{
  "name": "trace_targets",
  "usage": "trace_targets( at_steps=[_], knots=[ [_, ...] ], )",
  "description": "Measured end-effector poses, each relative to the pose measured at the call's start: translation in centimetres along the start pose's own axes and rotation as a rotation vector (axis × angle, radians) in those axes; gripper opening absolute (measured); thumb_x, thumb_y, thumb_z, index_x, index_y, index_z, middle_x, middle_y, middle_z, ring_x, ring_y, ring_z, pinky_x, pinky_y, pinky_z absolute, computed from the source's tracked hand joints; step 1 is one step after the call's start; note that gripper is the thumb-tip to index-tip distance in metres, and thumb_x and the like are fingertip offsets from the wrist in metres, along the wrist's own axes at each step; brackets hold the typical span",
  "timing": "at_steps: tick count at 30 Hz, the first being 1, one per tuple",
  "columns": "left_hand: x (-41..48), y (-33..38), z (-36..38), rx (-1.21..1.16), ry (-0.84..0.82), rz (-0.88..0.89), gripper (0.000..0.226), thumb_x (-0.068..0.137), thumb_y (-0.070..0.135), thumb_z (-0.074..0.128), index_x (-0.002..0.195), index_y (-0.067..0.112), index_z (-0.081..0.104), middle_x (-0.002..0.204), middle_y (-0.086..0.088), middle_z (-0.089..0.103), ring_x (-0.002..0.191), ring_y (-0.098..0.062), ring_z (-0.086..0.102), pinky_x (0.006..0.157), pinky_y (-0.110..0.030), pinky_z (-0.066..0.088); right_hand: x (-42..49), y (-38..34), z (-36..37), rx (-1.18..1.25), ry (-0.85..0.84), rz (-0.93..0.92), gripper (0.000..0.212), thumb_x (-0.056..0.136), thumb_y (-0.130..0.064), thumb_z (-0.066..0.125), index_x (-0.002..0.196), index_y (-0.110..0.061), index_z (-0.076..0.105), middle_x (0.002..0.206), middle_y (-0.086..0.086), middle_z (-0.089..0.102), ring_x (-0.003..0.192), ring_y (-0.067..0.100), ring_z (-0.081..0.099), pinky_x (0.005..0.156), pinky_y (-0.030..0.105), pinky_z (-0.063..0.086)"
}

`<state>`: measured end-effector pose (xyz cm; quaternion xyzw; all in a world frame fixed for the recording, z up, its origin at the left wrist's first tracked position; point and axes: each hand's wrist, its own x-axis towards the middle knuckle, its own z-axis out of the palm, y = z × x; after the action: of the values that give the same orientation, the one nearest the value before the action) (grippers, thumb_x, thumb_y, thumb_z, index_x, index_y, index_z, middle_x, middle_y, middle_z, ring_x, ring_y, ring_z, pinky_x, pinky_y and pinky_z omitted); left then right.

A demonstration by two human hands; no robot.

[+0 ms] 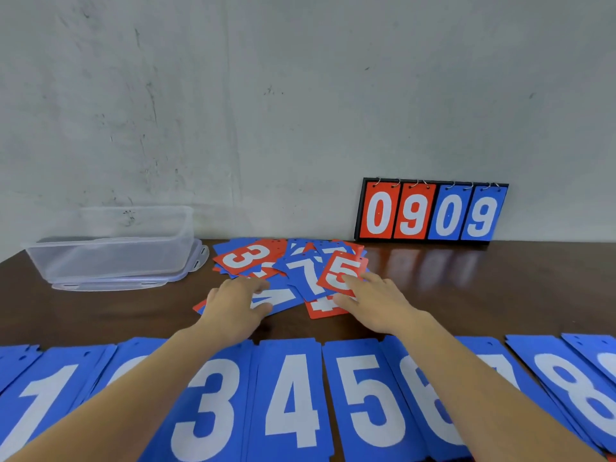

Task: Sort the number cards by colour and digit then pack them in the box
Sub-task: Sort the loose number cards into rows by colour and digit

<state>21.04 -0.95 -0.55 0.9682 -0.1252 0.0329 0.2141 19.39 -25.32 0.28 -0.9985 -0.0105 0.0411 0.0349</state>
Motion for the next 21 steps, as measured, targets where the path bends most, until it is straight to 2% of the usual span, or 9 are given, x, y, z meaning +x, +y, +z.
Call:
trace_targets(
  at_steps=[2,4,6,8,10,12,14,16,21],
  knots=[
    [0.1,0.2,0.0,0.001,-0.001,0.001,0.046,0.094,0.035,0.058,0.138,0.026,0.048,0.138,0.006,0.053,0.126,-0.015,0.048,0.109,-0.039,0.036,-1.1,1.1,-0.1,-0.016,0.017,-0.012,0.060,0.099,-0.057,0.029,0.150,-0.025,0.027,0.156,0.005,0.028,0.143,0.022,0.025,0.114,0.041,0.025],
    [0.2,0.5,-0.1,0.009,-0.003,-0.006,0.045,0.095,0.035,0.058,0.138,0.025,0.048,0.137,0.006,0.054,0.125,-0.015,0.049,0.108,-0.038,0.036,-2.1,2.4,-0.3,-0.008,0.029,-0.001,0.053,0.099,-0.055,0.031,0.141,-0.024,0.040,0.145,0.005,0.043,0.131,0.021,0.040,0.106,0.038,0.036],
    [0.3,0.5,-0.2,0.022,-0.002,-0.010,0.045,0.094,0.035,0.058,0.138,0.025,0.049,0.138,0.005,0.053,0.125,-0.016,0.049,0.108,-0.038,0.037,-2.8,3.7,-0.4,0.036,0.053,0.025,0.042,0.100,-0.052,0.034,0.119,-0.021,0.054,0.123,0.003,0.059,0.108,0.017,0.055,0.091,0.034,0.047],
    [0.3,0.6,-0.3,0.024,-0.001,-0.015,0.044,0.094,0.034,0.058,0.137,0.025,0.050,0.137,0.005,0.054,0.125,-0.015,0.049,0.108,-0.038,0.037,-3.1,4.6,-0.6,0.078,0.100,0.092,0.031,0.100,-0.047,0.040,0.102,-0.021,0.056,0.109,0.000,0.063,0.094,0.014,0.059,0.080,0.029,0.050],
    [0.4,0.8,-0.5,0.011,0.008,-0.021,0.043,0.094,0.033,0.059,0.136,0.024,0.050,0.137,0.004,0.054,0.125,-0.015,0.050,0.108,-0.039,0.037,-2.8,5.0,-0.7,0.137,0.176,0.190,0.029,0.097,-0.045,0.049,0.111,-0.021,0.056,0.114,0.000,0.063,0.097,0.014,0.061,0.081,0.028,0.053],
    [0.4,1.2,-0.5,0.004,0.008,-0.031,0.043,0.094,0.032,0.059,0.136,0.023,0.051,0.137,0.004,0.054,0.126,-0.016,0.049,0.109,-0.040,0.037,-2.0,4.9,-0.5,0.266,0.224,0.312,0.050,0.090,-0.052,0.058,0.127,-0.020,0.049,0.124,0.003,0.059,0.107,0.019,0.061,0.088,0.033,0.054],
    [0.4,1.5,-0.2,0.007,0.002,-0.037,0.043,0.095,0.032,0.059,0.136,0.023,0.051,0.137,0.003,0.054,0.125,-0.016,0.050,0.109,-0.041,0.037,-0.9,4.3,0.0,0.377,0.190,0.409,0.076,0.081,-0.062,0.063,0.138,-0.019,0.037,0.135,0.006,0.052,0.120,0.024,0.054,0.098,0.041,0.048],
    [0.3,1.6,0.1,0.006,-0.003,-0.040,0.043,0.095,0.033,0.058,0.136,0.023,0.051,0.136,0.004,0.055,0.124,-0.016,0.050,0.108,-0.041,0.037,0.1,3.5,0.6,0.337,0.166,0.449,0.091,0.077,-0.064,0.066,0.144,-0.017,0.027,0.143,0.008,0.044,0.130,0.028,0.043,0.105,0.043,0.038],
    [0.2,1.5,0.4,-0.027,-0.009,-0.060,0.045,0.094,0.032,0.060,0.137,0.023,0.050,0.134,0.004,0.056,0.123,-0.016,0.051,0.109,-0.042,0.038,1.5,3.2,0.8,0.370,0.193,0.451,0.089,0.077,-0.054,0.073,0.143,-0.018,0.026,0.143,0.008,0.042,0.131,0.027,0.039,0.106,0.041,0.034]
  ],
)
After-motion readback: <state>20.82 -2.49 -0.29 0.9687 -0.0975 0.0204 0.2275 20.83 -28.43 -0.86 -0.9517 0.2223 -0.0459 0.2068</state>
